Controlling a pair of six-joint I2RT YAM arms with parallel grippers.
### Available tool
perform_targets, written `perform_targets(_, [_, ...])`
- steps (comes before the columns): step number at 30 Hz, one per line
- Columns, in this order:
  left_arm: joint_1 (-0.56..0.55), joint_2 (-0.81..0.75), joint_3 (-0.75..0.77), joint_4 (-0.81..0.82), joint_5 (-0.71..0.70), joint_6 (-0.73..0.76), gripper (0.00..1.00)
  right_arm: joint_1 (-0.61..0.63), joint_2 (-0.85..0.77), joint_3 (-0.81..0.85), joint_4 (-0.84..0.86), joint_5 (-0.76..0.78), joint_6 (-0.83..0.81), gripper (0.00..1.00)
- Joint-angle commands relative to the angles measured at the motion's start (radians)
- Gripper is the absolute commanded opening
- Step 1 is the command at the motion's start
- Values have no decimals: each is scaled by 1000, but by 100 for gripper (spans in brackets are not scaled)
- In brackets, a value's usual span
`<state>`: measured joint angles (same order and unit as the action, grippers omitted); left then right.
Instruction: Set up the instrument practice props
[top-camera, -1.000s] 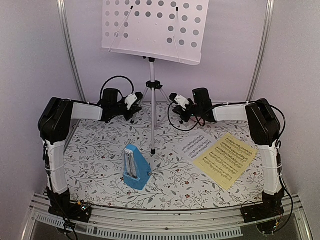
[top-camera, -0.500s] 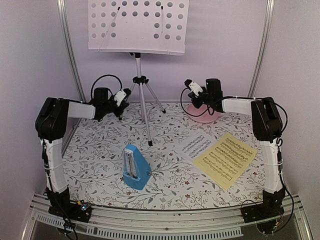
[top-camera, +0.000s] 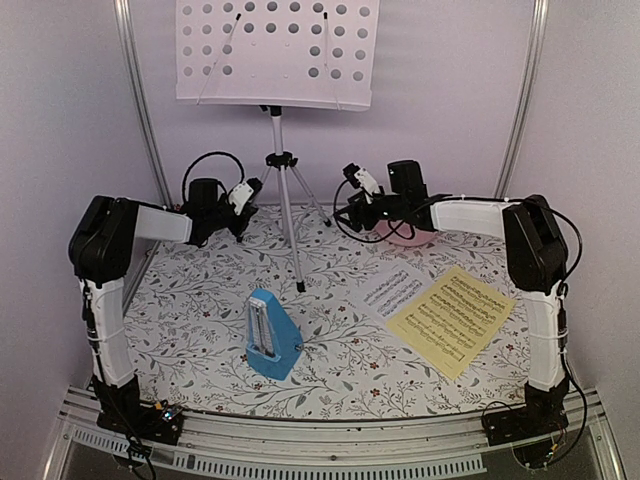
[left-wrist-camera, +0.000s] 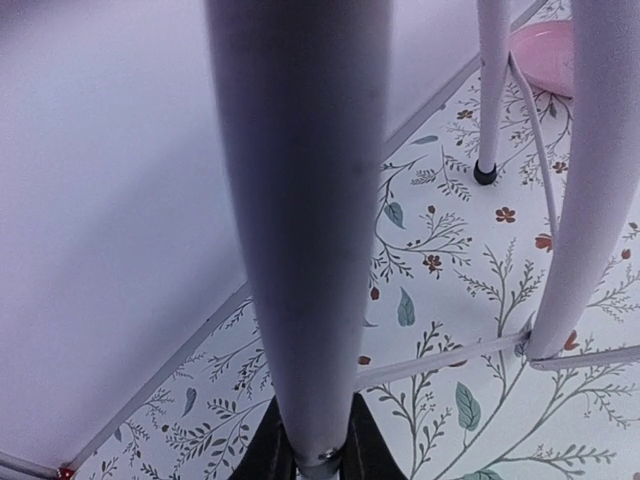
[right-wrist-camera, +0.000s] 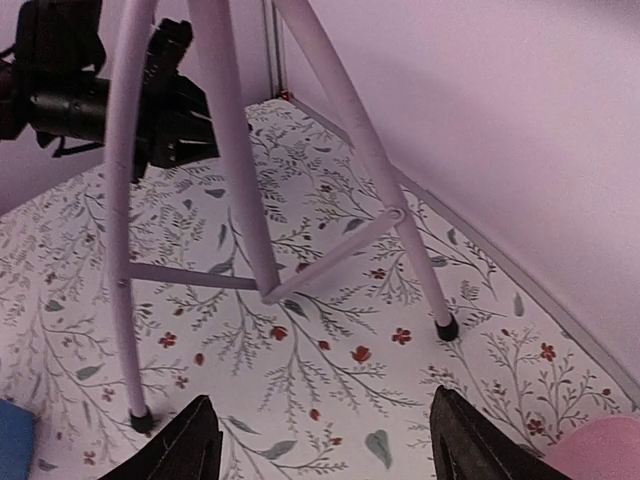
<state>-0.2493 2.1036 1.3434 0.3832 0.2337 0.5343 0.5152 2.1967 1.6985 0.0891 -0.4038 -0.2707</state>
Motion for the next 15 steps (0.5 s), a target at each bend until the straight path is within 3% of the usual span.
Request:
perform_targets(1, [-19,-21,-45,-42,-27,21,0,34,-91,-27,-41,-233,310,74])
perform_targets(7, [-20,-24,-47,-42,-16,12,0,113,-28,-11,-12,-313,513,74])
perform_targets(15, [-27,-30,-52,-41,-12,8,0,165,94,89,-5,-303,575,80])
